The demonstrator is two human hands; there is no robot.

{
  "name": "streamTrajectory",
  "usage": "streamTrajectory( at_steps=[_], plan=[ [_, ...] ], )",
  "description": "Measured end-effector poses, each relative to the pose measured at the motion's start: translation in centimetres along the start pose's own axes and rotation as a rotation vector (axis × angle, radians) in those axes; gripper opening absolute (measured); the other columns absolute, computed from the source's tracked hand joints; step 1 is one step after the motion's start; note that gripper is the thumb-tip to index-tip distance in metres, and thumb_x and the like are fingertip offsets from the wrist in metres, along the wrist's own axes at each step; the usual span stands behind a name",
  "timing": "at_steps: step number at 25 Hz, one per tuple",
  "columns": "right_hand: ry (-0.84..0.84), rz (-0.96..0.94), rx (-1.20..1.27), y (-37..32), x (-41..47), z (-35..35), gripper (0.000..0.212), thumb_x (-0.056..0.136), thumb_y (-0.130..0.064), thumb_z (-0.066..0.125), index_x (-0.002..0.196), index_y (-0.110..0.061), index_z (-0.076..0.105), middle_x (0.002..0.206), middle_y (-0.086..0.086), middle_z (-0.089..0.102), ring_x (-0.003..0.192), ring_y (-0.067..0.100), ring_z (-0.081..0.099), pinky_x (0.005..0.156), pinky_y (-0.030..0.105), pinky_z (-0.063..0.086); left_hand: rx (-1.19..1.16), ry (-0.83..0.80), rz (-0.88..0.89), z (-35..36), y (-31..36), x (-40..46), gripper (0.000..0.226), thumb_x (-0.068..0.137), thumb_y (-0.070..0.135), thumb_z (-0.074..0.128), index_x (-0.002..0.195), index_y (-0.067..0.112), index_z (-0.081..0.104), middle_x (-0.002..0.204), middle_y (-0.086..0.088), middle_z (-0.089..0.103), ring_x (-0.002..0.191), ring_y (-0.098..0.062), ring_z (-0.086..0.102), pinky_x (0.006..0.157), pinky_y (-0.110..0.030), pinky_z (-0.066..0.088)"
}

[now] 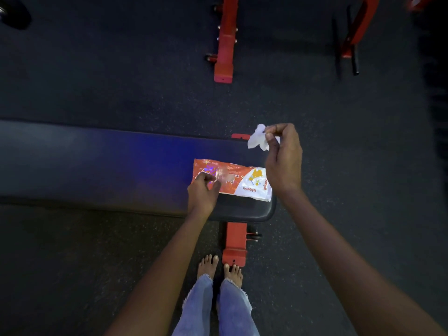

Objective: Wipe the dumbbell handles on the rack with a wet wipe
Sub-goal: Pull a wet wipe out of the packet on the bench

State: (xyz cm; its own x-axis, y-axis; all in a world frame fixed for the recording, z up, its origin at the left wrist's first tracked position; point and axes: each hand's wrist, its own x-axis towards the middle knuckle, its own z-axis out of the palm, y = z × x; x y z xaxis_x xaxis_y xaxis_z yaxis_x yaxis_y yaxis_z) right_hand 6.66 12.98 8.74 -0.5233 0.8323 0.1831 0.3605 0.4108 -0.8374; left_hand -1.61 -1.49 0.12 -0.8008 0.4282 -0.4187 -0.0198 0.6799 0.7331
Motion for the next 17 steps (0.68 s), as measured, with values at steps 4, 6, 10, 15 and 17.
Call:
streamTrajectory(
  at_steps=[4, 6, 10, 15, 17],
  plan=[
    [-0.033, 0.056, -0.059, -2.3, 0.8, -2.0, 0.007, 0.095, -0.011, 0.048, 0.095, -0.018, 0.048, 0.102, 0.004, 0.058, 0.093, 0.015, 0.053, 0.07, 0.016, 0.04, -0.002, -0.044, 0.09, -2.7, 3.1, -0.7, 0.024, 0.09, 0.021, 0.063, 0.112, 0.013, 0.06, 0.112, -0.006, 0.063, 0.095, -0.018, 0.061, 0.08, -0.03, 0.052],
    [-0.015, 0.038, -0.057, -4.2, 1.7, -3.6, 0.01, 0.094, -0.01, 0.049, 0.093, -0.02, 0.048, 0.099, 0.004, 0.059, 0.091, 0.017, 0.055, 0.07, 0.017, 0.041, 0.0, -0.065, 0.187, -4.8, 5.9, -0.7, 0.031, 0.09, 0.021, 0.063, 0.119, 0.013, 0.059, 0.119, -0.006, 0.062, 0.102, -0.02, 0.061, 0.082, -0.028, 0.05],
    [0.018, -0.079, -0.093, -8.9, 4.5, -7.4, 0.011, 0.091, -0.005, 0.052, 0.087, -0.014, 0.055, 0.089, -0.001, 0.061, 0.086, 0.018, 0.055, 0.069, 0.021, 0.042, 0.016, -0.091, 0.368, -9.7, 12.8, -0.4, 0.039, 0.088, 0.02, 0.065, 0.125, 0.011, 0.057, 0.126, -0.003, 0.059, 0.114, -0.018, 0.055, 0.09, -0.019, 0.039],
    [0.069, -0.184, -0.119, -15.6, 7.4, -12.3, 0.01, 0.089, -0.005, 0.054, 0.085, -0.013, 0.059, 0.085, -0.004, 0.063, 0.083, 0.016, 0.056, 0.072, 0.033, 0.047, -0.011, -0.081, 0.541, -14.3, 21.1, -1.5, 0.038, 0.085, 0.017, 0.069, 0.121, 0.01, 0.06, 0.125, -0.002, 0.061, 0.118, -0.014, 0.055, 0.097, -0.017, 0.037],
    [0.117, -0.195, -0.09, -18.3, 8.6, -14.9, 0.01, 0.089, -0.007, 0.054, 0.086, -0.015, 0.059, 0.084, -0.007, 0.062, 0.081, 0.013, 0.057, 0.071, 0.031, 0.048, -0.021, -0.077, 0.614, -15.7, 25.3, -2.4, 0.037, 0.084, 0.017, 0.07, 0.119, 0.011, 0.06, 0.122, -0.001, 0.062, 0.117, -0.013, 0.055, 0.099, -0.021, 0.039]
  ],
)
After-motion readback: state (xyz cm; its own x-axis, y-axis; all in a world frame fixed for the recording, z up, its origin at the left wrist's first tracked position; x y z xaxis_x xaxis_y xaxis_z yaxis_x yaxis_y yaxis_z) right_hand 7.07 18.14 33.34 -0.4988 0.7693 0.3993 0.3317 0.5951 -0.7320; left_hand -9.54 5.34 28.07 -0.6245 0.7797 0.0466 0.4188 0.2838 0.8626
